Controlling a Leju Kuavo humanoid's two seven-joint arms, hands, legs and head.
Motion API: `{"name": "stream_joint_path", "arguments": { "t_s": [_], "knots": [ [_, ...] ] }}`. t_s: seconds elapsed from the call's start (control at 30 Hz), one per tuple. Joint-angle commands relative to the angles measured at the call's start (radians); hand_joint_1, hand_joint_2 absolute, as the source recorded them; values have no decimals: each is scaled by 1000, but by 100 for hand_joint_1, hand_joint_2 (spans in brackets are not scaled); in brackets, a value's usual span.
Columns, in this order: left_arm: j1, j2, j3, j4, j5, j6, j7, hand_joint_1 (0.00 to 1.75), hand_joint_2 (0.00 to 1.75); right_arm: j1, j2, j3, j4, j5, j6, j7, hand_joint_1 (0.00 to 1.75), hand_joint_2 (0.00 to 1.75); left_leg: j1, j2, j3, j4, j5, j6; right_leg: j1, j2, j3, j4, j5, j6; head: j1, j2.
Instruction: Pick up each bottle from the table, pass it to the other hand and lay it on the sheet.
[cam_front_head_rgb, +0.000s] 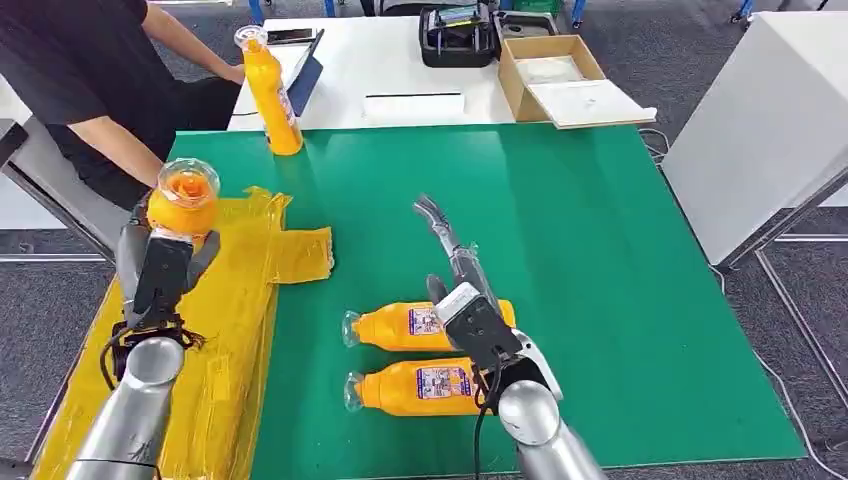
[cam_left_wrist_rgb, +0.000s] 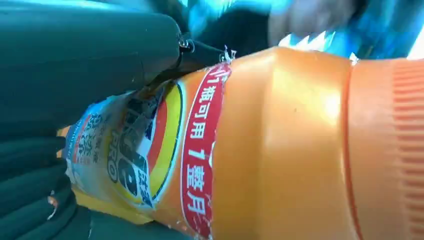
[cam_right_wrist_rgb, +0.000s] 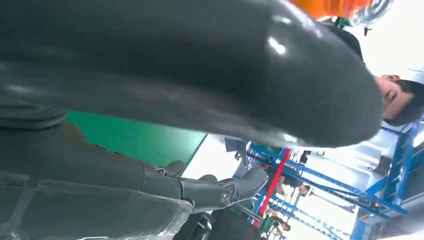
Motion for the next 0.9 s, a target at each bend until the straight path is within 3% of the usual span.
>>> {"name": "stream_joint_path", "arguments": {
  "t_s": [0.03, 0.17, 0.37, 0.73, 0.77, 0.8, 0.9],
  "knots": [
    [23, -49, 41, -25, -484, 183, 64, 175, 175, -57, -11, 38, 64, -21, 18, 4, 0, 0, 0, 0, 2, -1, 0, -1, 0, -2, 2, -1, -1, 0, 1, 0],
    [23, -49, 41, -25, -484, 183, 64, 175, 175, -57, -11, 38, 64, -21, 18, 4, 0, 0, 0, -2, 4, 0, -1, -2, 0, -6, 5, 0, -2, 0, 1, 0],
    [-14, -78, 22, 224, -770, 183, 78, 175, 175, -100, -56, 63, 93, -102, 21, 0, 0, 0, -1, -4, 5, -2, 0, -2, -1, -8, 6, -1, -2, 0, 0, 0],
    [-41, -95, -8, 490, -744, 183, 70, 175, 175, -143, -57, 113, 160, -149, 24, -27, 0, 0, -1, -2, 4, -1, 0, -2, -1, -5, 4, -1, -1, 0, 0, 0],
    [-28, -60, -104, 508, -713, 183, 130, 175, 175, -162, -52, 127, 172, -157, 21, -32, 0, 0, -1, -2, 5, -1, -1, -3, 0, -6, 5, -1, -2, 0, 0, 0],
    [-71, -64, -122, 563, -712, 176, 147, 175, 175, -155, -39, 104, 165, -134, 38, -26, 0, 0, -1, -2, 4, -1, 0, -2, 0, -6, 5, -1, -1, 0, 0, 0],
    [-53, -83, -62, 612, -737, 183, 94, 175, 175, -186, -30, 124, 173, -145, 44, -31, 0, 0, -1, -1, 4, -1, 0, -2, -1, -5, 3, 0, -1, 0, 0, 0]
  ]
}}
